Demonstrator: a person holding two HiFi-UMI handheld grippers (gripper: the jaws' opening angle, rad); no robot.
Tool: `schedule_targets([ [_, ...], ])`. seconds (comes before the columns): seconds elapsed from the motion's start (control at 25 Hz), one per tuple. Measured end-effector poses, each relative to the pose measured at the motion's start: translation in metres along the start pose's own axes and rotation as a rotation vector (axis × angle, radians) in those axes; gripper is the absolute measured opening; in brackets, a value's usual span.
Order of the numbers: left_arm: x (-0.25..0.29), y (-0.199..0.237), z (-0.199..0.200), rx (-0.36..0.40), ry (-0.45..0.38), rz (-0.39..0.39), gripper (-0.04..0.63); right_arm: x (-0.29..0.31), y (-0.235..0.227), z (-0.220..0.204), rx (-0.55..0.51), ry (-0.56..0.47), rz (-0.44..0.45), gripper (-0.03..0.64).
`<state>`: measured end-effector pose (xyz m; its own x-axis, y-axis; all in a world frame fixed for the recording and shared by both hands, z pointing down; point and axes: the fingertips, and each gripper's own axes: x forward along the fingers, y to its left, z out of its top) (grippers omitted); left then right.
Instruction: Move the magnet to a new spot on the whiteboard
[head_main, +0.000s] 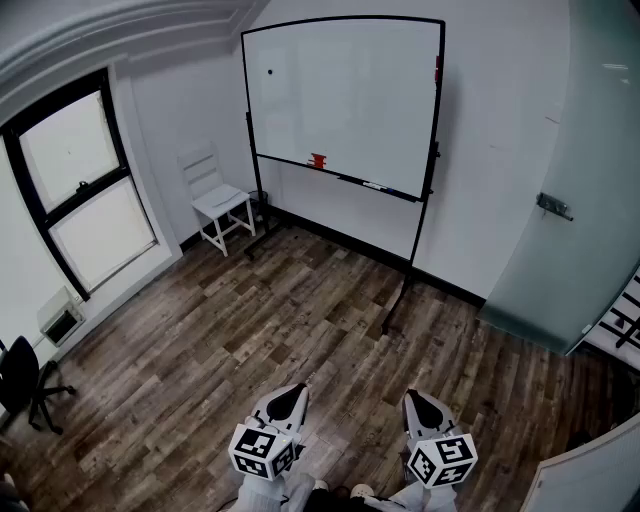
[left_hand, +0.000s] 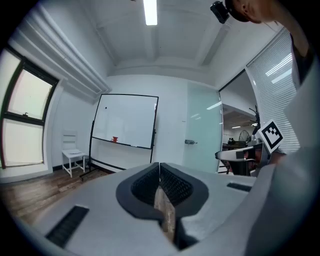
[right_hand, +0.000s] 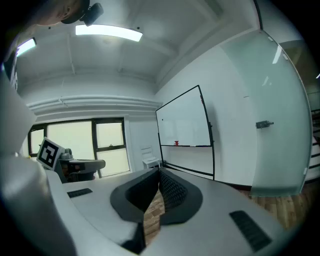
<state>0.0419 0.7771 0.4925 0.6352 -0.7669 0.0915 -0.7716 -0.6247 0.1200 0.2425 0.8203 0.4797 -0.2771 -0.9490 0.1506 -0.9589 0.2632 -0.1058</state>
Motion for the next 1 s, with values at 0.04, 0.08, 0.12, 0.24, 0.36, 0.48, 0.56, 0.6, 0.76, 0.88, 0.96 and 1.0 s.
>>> schedule_targets([
  [0.04, 0.0, -0.001, -0.001, 0.004, 0.002, -0.001, 0.012, 0.0, 0.0, -0.001, 0.007, 0.001, 0.0, 0.028],
  [0.08, 0.001, -0.002, -0.001, 0.007, 0.004, -0.002, 0.011, 0.0, 0.001, -0.002, 0.013, 0.001, 0.0, 0.028],
  [0.12, 0.001, -0.002, -0.002, 0.008, 0.007, -0.001, 0.011, 0.001, 0.001, -0.002, 0.017, 0.002, -0.001, 0.029],
  [0.24, -0.002, 0.001, -0.005, -0.004, 0.015, 0.001, 0.012, 0.002, 0.006, -0.004, 0.017, 0.01, -0.011, 0.029],
  [0.36, -0.004, 0.006, -0.005, -0.005, 0.019, -0.001, 0.012, 0.007, 0.009, -0.006, 0.026, 0.021, -0.023, 0.029],
  [0.48, -0.007, 0.012, -0.007, 0.001, 0.023, 0.006, 0.011, 0.009, 0.013, -0.011, 0.03, 0.028, -0.021, 0.029],
  [0.56, -0.008, 0.017, -0.008, 0.0, 0.023, 0.006, 0.012, 0.013, 0.016, -0.012, 0.029, 0.028, -0.022, 0.029],
  [0.6, -0.008, 0.02, -0.008, -0.002, 0.022, 0.002, 0.012, 0.015, 0.018, -0.013, 0.029, 0.028, -0.022, 0.029],
  [0.76, -0.012, 0.028, -0.017, -0.006, 0.033, -0.01, 0.012, 0.021, 0.029, -0.023, 0.033, 0.035, -0.025, 0.029],
  [0.88, -0.017, 0.031, -0.026, -0.01, 0.047, -0.019, 0.012, 0.022, 0.036, -0.033, 0.039, 0.046, -0.033, 0.028],
  [0.96, -0.019, 0.035, -0.031, -0.014, 0.059, -0.014, 0.012, 0.024, 0.039, -0.039, 0.045, 0.055, -0.034, 0.029],
  [1.0, -0.02, 0.037, -0.034, -0.017, 0.064, -0.009, 0.012, 0.025, 0.04, -0.041, 0.048, 0.059, -0.032, 0.028],
])
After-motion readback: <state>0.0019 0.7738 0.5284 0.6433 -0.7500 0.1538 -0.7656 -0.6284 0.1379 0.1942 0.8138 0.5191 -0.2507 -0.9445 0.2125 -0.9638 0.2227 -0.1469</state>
